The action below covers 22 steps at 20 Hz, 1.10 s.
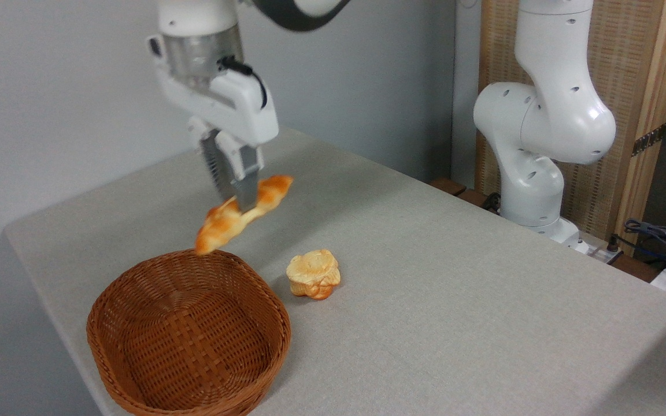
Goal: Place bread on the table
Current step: 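Move the roll beside the round bun and release it on the table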
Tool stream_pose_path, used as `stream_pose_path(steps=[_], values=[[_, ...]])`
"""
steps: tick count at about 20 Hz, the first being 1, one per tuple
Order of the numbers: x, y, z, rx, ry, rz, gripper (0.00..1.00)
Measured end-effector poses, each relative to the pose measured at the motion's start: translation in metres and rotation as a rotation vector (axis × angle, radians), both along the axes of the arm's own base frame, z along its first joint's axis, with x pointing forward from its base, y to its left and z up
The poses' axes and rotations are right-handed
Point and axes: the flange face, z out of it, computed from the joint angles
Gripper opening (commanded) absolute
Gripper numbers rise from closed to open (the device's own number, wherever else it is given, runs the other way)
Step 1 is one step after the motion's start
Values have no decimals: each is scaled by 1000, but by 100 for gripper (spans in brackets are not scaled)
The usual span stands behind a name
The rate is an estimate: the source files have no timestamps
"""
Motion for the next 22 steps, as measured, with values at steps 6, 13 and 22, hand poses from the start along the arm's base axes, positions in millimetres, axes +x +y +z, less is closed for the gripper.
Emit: stream_pose_path(steps=[6,13,22], values=[[-63,-52,-43,75,85,-167,100],[-61,-55,-66,110,81,-199,100],[-61,-57,-73,118,94,-208,100]])
